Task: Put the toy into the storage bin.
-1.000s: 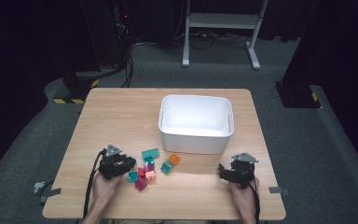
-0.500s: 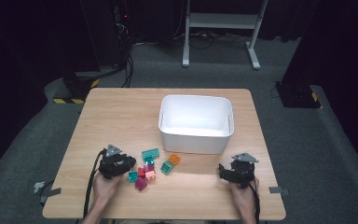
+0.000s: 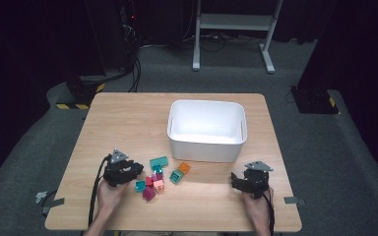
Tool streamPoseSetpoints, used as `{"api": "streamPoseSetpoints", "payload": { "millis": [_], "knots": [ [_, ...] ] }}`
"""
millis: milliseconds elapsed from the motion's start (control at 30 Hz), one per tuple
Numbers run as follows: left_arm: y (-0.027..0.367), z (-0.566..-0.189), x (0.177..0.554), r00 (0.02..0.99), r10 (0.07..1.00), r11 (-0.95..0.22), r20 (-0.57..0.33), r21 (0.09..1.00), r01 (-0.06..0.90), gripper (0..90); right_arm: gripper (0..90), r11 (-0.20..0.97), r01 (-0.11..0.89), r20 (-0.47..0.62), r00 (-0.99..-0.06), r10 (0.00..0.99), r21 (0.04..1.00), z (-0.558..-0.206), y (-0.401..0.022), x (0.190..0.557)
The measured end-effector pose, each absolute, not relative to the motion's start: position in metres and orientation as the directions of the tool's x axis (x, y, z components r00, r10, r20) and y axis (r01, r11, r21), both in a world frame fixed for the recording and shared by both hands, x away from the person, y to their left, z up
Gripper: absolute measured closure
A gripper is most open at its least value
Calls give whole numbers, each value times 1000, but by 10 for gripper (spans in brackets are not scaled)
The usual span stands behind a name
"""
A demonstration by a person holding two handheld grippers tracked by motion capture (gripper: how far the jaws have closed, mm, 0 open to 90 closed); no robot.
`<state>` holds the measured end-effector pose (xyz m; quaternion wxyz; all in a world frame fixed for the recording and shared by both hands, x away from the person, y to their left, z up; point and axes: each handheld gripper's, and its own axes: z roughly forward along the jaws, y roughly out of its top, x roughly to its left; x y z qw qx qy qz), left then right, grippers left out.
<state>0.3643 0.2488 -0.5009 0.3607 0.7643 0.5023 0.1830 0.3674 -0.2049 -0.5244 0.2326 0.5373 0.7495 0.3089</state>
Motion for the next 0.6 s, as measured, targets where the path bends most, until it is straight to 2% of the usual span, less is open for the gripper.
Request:
{"api": "streamPoseSetpoints", "payload": {
  "millis": [600],
  "knots": [
    [238,-469,375,484,868,-248,-112,747,617,533,170,233,661,-17,-316,949,713,-524,-205,367]
  ]
}}
